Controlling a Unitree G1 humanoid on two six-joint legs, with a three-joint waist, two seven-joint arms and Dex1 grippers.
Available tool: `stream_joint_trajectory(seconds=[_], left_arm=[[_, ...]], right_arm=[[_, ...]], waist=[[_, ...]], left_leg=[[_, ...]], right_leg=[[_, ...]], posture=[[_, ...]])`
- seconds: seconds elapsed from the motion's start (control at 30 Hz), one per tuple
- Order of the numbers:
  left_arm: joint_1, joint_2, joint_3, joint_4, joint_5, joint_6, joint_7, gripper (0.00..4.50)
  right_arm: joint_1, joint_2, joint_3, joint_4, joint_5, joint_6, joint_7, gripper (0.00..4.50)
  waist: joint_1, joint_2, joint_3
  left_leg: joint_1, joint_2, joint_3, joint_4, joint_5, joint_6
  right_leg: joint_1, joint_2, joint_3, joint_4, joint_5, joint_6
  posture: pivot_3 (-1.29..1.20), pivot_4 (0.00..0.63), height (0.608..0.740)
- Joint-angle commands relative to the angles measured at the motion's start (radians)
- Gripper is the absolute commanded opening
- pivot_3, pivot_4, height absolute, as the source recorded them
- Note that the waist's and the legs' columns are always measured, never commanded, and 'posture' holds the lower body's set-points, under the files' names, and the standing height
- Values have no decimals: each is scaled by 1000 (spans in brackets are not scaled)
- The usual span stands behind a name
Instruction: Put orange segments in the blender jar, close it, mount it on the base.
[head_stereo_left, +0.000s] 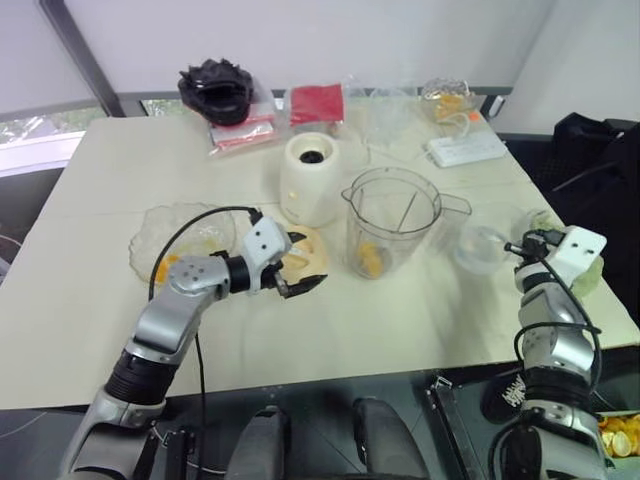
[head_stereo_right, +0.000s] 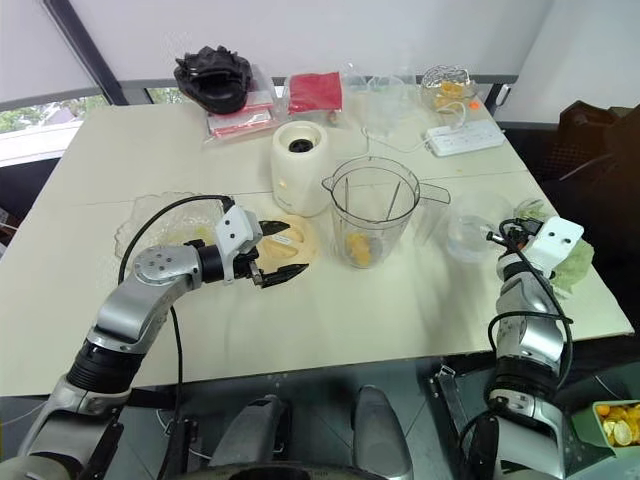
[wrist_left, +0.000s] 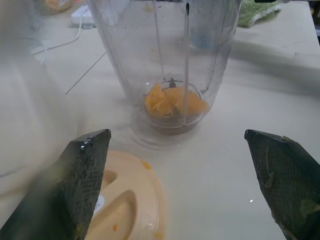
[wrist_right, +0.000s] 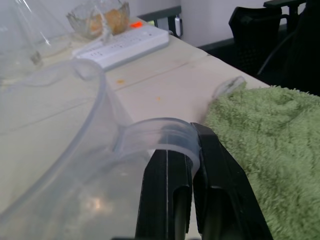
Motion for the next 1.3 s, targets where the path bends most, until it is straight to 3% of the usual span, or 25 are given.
stream_joint_trajectory(seconds=[0.03,0.3,0.5,0.9,1.3], left_arm=[[12,3,30,-22,-22,-15,3,4500],[-20,-22,191,-42,-226,99,12,4500],[-44,-1,220,-87,-287,131,1,4500],[-29,-17,215,-127,-333,116,30,4500],[-15,-16,198,-128,-323,92,37,4500]], right_arm=[[-18,11,-7,-127,38,6,-10,31],[-54,16,-7,-234,63,68,-43,31],[-92,-23,-15,-227,59,97,-42,31],[-330,-290,31,-82,16,153,105,31],[-372,-435,130,-271,33,288,318,31]], waist=[[1,1,1],[5,2,1],[4,2,1],[3,3,2],[5,3,2]], left_leg=[[0,0,0,0,0,0],[-2,0,0,-8,0,0],[-3,0,1,-9,0,0],[-3,0,2,-10,0,0],[-3,0,2,-9,0,0]], right_leg=[[-1,0,0,1,0,0],[-7,0,0,1,0,0],[-8,0,0,1,0,0],[-8,0,1,1,0,0],[-8,0,1,0,0,0]], posture=[[0,150,740],[0,150,740],[0,150,740],[0,150,740],[0,150,740]])
